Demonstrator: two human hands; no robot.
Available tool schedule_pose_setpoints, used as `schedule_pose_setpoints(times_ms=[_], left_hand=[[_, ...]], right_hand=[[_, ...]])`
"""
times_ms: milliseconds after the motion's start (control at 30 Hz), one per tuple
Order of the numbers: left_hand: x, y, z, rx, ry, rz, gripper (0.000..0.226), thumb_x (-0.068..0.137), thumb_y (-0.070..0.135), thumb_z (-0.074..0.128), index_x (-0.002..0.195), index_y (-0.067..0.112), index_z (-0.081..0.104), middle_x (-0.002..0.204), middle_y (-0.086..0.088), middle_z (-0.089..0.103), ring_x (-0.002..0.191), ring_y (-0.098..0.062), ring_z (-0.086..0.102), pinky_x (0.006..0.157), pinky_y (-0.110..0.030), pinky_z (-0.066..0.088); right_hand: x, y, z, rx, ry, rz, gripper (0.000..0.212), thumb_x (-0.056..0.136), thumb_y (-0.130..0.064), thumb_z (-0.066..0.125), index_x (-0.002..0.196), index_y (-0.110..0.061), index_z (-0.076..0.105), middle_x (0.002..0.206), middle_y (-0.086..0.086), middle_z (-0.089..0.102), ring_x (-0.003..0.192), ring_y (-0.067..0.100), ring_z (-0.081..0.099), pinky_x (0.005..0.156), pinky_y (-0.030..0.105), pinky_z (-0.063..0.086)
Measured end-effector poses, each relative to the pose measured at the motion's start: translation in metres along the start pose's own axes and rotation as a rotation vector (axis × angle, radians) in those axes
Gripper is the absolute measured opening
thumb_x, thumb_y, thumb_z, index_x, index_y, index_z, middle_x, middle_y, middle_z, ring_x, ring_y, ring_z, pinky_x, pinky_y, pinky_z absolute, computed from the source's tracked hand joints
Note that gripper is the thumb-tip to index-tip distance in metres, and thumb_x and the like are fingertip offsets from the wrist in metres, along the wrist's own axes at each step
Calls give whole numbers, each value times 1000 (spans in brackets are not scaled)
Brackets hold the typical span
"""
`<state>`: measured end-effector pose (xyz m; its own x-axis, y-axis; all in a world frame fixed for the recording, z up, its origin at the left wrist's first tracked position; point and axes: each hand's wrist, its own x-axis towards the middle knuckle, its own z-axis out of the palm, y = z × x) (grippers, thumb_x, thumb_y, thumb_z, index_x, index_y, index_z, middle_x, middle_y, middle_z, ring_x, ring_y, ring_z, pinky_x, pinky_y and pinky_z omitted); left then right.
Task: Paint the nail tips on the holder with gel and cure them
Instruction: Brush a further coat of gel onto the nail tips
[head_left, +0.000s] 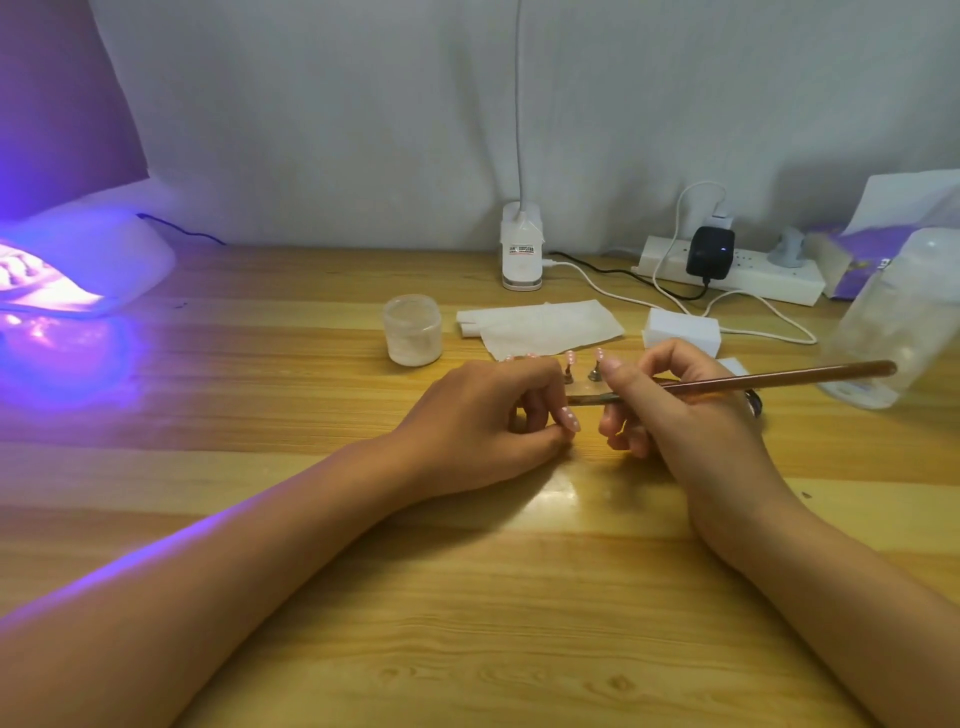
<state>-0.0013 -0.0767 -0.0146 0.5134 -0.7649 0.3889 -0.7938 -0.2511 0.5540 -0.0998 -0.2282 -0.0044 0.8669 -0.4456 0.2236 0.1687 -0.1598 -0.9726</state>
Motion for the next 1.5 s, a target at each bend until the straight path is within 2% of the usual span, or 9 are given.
schedule_pose_setpoints(times_ms=[233,400,567,733,833,1067,1233,1367,1500], left_hand=[[0,1,0,3,-10,17,12,83,16,74,82,23,65,64,16,53,60,1,51,56,-17,32],[1,1,0,20,4,27,23,84,20,75,78,30,55,61,17,51,59,-1,49,55,-19,32],[0,2,0,1,-4,12,21,83,19,76,79,30,58,62,20,52,59,1,50,55,-16,31],[2,2,-1,-21,-20,10,18,83,16,75,80,28,62,65,24,56,60,2,52,55,-12,32],[1,2,-2,-41,-29,4,17,83,16,75,80,28,63,66,28,55,60,4,52,55,-9,32],[2,2,-2,-35,-34,2,22,83,16,74,78,32,60,67,16,57,62,-2,52,57,-13,32],[2,3,-2,-34,-21,-8,31,83,19,75,75,40,54,64,18,53,58,0,50,55,-12,30],[2,2,-2,-46,-30,-11,22,84,19,75,78,34,61,66,19,55,60,-1,51,55,-13,31],[2,1,-3,-63,-41,-28,18,84,20,75,81,33,64,66,21,55,61,0,52,56,-11,32]], right_hand=[[-1,1,1,-55,-14,-1,28,91,-21,65,80,-1,49,54,5,65,44,6,52,46,16,43],[-2,0,4,-118,-35,-2,22,91,-15,64,76,-7,50,52,5,64,43,3,54,45,13,40],[-1,2,2,-157,-6,14,19,87,-10,64,75,-5,50,52,8,59,41,4,52,41,13,38],[2,5,0,-222,22,5,21,83,-12,65,71,-7,48,49,-3,53,44,6,54,53,30,52],[2,6,-1,-201,54,5,22,84,-11,64,70,-9,47,49,-5,50,44,6,52,56,37,53],[0,3,2,-85,-17,-24,22,91,-18,66,78,-9,49,52,2,60,44,4,52,45,14,40],[0,3,1,-182,-37,-30,18,88,-7,64,76,-8,50,52,4,55,42,3,50,43,14,40],[2,5,0,-235,-2,-38,19,83,-5,63,73,-5,47,50,0,49,45,8,49,43,16,42],[2,6,-1,-182,57,-26,22,83,-9,63,68,-14,47,48,-5,48,45,8,49,44,19,45]])
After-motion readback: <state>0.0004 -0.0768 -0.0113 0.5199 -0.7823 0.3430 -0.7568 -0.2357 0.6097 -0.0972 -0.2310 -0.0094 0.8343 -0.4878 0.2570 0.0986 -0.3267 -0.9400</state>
